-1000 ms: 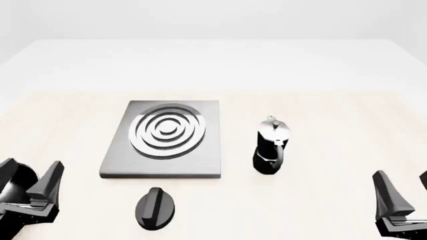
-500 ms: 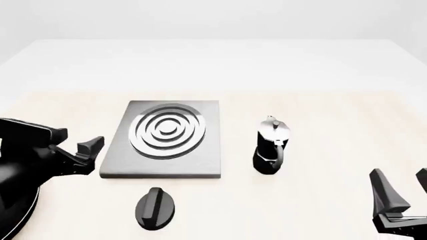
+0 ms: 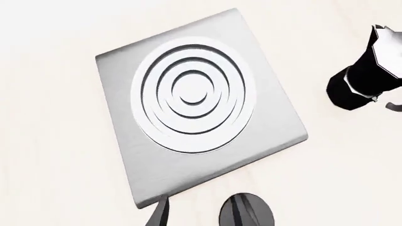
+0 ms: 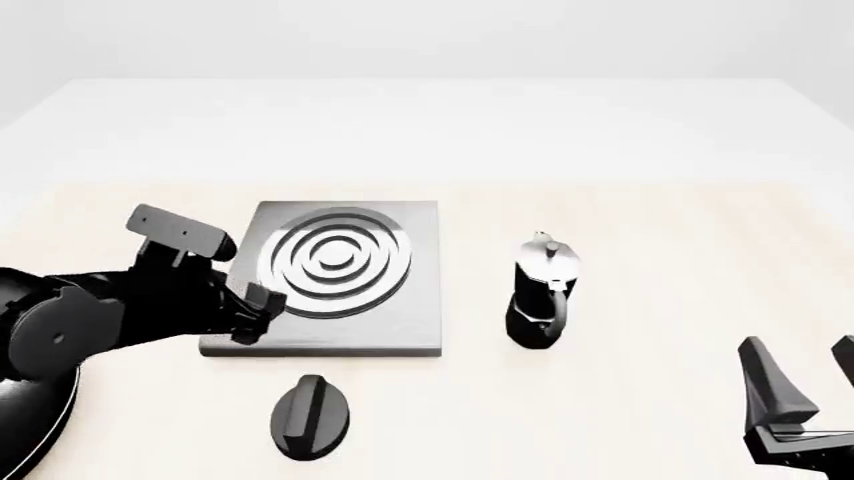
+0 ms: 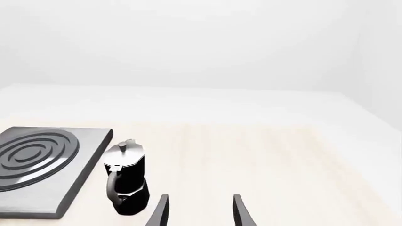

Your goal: Turn on the stove and put the moka pot on it.

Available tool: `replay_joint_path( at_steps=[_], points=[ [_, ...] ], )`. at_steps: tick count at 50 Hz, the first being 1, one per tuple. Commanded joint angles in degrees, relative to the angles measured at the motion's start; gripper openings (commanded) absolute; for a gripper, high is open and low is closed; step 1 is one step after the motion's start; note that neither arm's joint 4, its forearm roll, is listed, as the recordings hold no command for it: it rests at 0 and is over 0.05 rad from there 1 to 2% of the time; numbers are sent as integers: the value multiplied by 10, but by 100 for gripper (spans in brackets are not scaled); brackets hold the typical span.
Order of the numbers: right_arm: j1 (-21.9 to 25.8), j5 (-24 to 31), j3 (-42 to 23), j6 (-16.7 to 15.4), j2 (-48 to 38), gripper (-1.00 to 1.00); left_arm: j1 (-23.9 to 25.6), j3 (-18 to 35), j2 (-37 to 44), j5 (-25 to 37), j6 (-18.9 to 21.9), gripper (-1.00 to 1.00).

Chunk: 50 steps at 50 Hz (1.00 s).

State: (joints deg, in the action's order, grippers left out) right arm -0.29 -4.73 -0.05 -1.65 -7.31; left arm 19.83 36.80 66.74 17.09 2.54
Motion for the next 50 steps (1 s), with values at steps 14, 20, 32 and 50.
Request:
replay_joint_path(
  at_steps=[14, 20, 32, 50],
  points=[
    [-3, 7, 0, 1, 9, 100, 99, 11, 70, 26, -108, 100],
    [-4, 7, 0, 1, 9, 100, 99, 1, 85, 9, -116, 100],
    [-1, -10, 0, 1, -13, 100, 106, -11, 99, -5, -137, 100],
    [1, -22, 0, 4, -30, 100, 117, -26, 136, -42, -151, 100]
  ],
)
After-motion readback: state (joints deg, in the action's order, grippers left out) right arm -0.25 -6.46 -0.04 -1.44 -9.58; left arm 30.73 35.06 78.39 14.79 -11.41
